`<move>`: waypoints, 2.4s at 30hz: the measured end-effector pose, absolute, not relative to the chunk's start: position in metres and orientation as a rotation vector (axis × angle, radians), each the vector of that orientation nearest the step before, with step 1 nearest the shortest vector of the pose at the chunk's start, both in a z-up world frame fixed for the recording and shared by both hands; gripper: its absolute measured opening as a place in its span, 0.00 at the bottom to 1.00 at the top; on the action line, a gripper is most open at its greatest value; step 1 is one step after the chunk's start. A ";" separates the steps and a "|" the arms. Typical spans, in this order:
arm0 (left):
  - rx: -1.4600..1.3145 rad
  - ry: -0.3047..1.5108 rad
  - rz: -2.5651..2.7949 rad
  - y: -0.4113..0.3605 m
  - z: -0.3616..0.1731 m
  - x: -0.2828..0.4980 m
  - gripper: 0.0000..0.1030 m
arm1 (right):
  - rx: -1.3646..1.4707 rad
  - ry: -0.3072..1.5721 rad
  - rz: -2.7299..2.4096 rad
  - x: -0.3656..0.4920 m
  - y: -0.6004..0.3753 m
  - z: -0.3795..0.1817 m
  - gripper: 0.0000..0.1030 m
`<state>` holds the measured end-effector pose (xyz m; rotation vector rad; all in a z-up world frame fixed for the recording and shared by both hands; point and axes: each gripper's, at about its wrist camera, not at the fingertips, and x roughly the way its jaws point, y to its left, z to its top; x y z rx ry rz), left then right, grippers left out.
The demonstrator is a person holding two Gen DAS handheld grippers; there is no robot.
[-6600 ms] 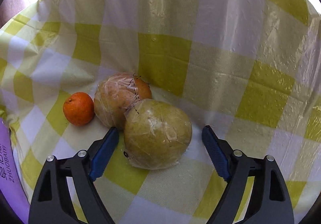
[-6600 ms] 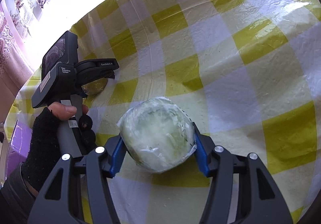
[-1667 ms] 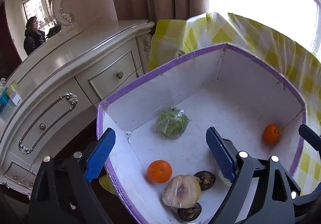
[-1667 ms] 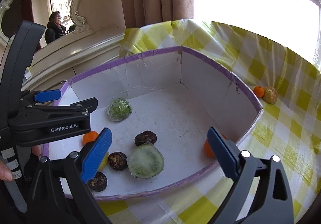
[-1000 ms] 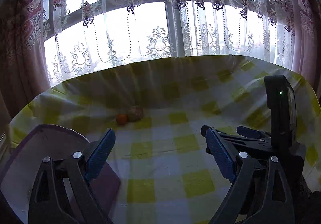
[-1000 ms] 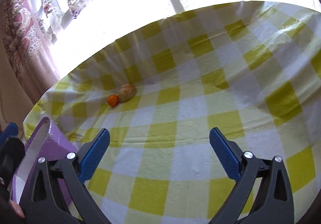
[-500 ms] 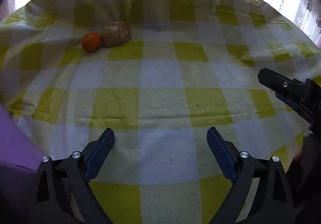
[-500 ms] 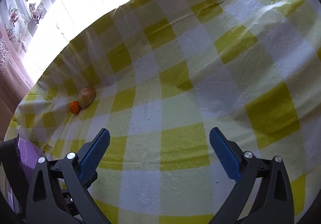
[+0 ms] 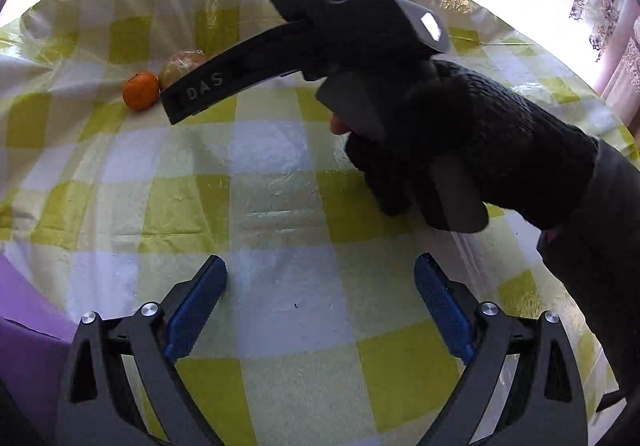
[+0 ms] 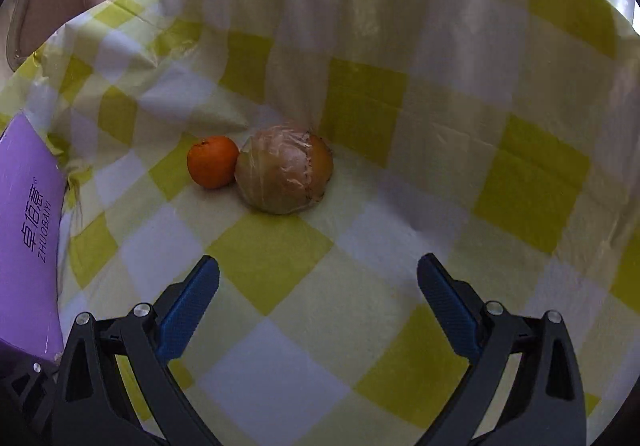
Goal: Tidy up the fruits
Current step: 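Close the right tool on the wrapped orange grapefruit, then close the left tool on the last tangerine while the right tool holds the grapefruit, then carry the tangerine and grapefruit in both tools over the purple box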
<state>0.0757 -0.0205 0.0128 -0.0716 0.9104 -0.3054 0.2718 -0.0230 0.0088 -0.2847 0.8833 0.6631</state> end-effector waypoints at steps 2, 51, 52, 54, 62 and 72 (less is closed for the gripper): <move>-0.088 0.906 -0.309 -0.018 0.013 0.074 0.89 | -0.322 0.884 0.679 0.283 -0.006 0.007 0.96; -0.266 0.965 0.407 0.043 0.013 0.246 0.89 | 0.338 0.807 0.290 0.140 -0.239 0.013 0.63; -0.283 0.960 0.421 0.048 0.013 0.256 0.88 | 0.338 0.806 0.291 0.140 -0.238 0.013 0.63; -0.275 0.952 0.454 0.055 0.013 0.273 0.87 | 0.338 0.808 0.298 0.141 -0.237 0.013 0.63; -0.216 0.920 0.447 0.064 0.014 0.290 0.60 | 0.331 0.818 0.303 0.145 -0.235 0.013 0.63; -0.305 0.875 0.129 0.012 0.018 0.165 0.33 | 0.337 0.813 0.304 0.145 -0.235 0.012 0.63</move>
